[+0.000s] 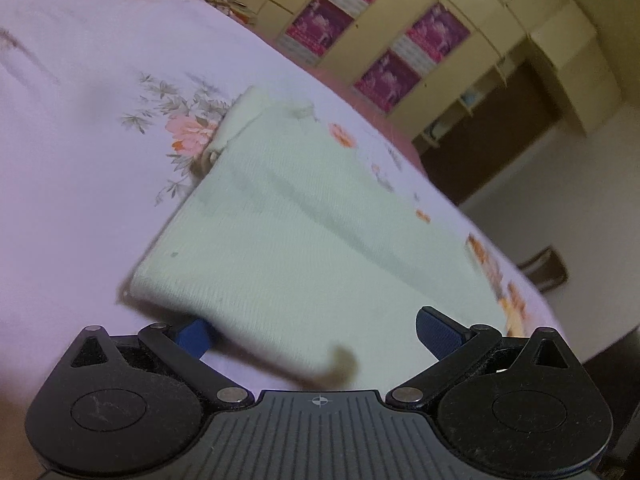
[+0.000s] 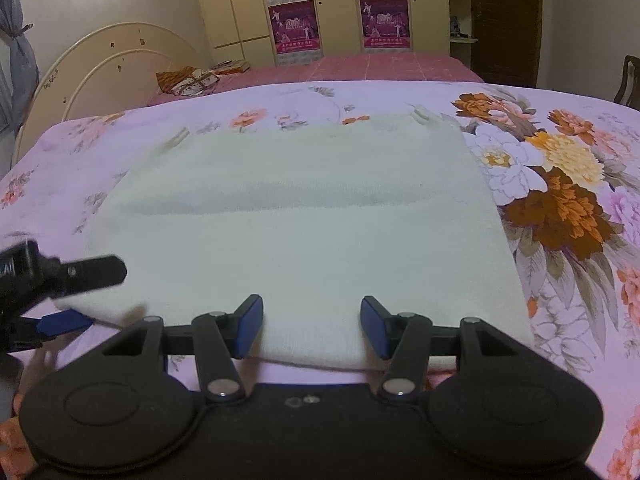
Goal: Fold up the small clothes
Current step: 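Grasp the sweater's side edge with the left gripper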
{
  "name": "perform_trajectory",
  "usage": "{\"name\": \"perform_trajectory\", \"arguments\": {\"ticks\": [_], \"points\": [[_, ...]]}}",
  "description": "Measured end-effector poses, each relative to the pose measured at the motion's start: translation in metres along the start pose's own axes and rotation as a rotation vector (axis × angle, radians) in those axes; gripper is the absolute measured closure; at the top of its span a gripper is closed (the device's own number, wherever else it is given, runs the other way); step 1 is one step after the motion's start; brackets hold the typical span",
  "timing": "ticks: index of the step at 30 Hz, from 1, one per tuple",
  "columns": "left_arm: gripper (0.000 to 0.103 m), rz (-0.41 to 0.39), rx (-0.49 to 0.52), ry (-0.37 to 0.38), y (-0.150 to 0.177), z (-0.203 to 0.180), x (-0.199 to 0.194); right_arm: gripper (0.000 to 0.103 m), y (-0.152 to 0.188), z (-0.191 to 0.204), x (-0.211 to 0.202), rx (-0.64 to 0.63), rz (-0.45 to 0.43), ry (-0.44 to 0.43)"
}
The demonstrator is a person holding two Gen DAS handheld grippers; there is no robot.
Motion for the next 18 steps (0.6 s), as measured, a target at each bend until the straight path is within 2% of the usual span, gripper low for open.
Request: {"name": "perform_trajectory", "arguments": {"ticks": [1,2,8,13,14,16,18], "points": [[0.032,-0.001,-0.023,0.003,-0.001,0.002,0.005,0.050,-0.001,0.001,0.002,0.002,-0.002,-0.002],[0.034,-0.006,-0.058,0.003,-0.003,0.005,0.010,0.050,-0.002,0.001,0.003,0.004,-0.004,-0.004],[0.034,-0.085,-0.168,0.032,-0.011,0.015,0.030,0.050,-0.008,0.008,0.012,0.003,-0.011,-0.029],[0.035,-0.144,-0.169,0.022,-0.015,0.011,0.050,0.050,-0.012,0.011,0.021,-0.005,-0.012,-0.045],[0.040,-0.147,-0.186,0.017,-0.017,0.010,0.054,0.049,-0.013,0.011,0.023,-0.006,-0.012,-0.047],[0.073,-0.137,-0.219,-0.005,-0.019,0.015,0.063,0.049,-0.016,0.013,0.026,-0.008,-0.014,-0.053],[0.084,-0.132,-0.245,-0.033,-0.020,0.023,0.070,0.049,-0.019,0.015,0.028,-0.016,-0.018,-0.060]]}}
Point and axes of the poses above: each gripper's, at about its wrist camera, not at the fingertips, and x roughly the way its jaws point, z to its left, y to its underside, the point moved 7 cm from there along x, roughly the way its jaws point, and after that the axes turned 11 degrees about -z, right-handed, at the moved point
